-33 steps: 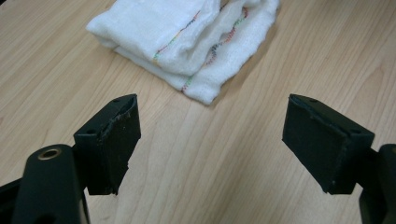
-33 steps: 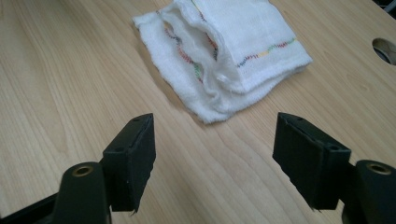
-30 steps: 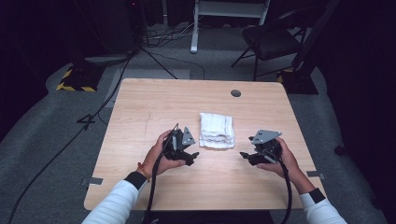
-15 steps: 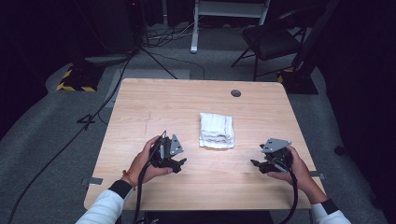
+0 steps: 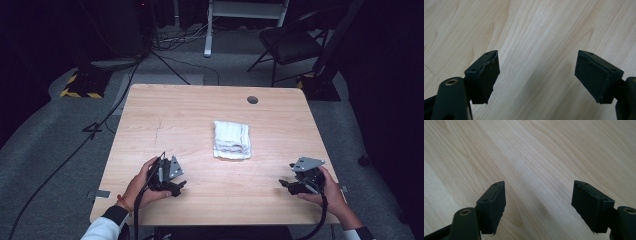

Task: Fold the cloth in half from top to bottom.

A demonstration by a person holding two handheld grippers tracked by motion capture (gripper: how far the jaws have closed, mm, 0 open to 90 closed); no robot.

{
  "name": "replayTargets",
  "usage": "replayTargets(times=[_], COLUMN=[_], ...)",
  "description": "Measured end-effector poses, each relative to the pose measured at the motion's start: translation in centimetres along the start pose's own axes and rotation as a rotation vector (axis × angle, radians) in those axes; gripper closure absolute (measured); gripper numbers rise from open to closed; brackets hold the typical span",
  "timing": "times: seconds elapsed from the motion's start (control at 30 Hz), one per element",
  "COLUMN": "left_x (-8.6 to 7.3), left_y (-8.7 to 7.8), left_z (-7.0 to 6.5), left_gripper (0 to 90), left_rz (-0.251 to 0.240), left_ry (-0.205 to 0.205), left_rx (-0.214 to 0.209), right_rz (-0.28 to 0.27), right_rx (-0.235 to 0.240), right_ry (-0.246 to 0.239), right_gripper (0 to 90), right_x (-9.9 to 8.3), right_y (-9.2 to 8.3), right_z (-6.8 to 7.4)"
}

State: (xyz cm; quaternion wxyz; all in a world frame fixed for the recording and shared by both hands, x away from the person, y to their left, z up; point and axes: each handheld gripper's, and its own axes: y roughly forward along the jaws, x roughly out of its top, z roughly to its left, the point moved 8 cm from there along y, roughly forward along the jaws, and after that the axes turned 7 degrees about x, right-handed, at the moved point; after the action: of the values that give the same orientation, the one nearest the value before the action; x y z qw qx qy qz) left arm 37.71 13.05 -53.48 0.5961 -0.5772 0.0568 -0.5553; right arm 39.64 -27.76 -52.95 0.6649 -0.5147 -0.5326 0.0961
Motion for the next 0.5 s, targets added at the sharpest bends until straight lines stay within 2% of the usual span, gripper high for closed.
replayTargets(times=[0.13, 0.3, 0.4, 0.5], left_x=[-1.3, -2.4, -3.0, -3.7], left_y=[-0.3, -0.5, -0.4, -0.2], left_z=[0.2, 0.4, 0.6, 0.9], left_gripper=[20.0, 20.0, 20.0, 20.0], left_rz=[-0.009, -0.031, -0.019, -0.001], left_ry=[-0.034, -0.105, -0.117, -0.124], left_rx=[-0.013, -0.046, -0.053, -0.040], right_rz=[0.003, -0.003, -0.015, -0.032], right_rx=[-0.012, -0.017, -0.022, -0.029], right_ry=[0.024, 0.064, 0.098, 0.126], right_gripper=[27.7, 27.5, 27.5, 27.0], right_x=[-1.3, -3.0, -4.0, -5.1], right_y=[-0.4, -0.9, -1.1, -1.4], right_z=[-0.5, -1.1, -1.3, -1.6])
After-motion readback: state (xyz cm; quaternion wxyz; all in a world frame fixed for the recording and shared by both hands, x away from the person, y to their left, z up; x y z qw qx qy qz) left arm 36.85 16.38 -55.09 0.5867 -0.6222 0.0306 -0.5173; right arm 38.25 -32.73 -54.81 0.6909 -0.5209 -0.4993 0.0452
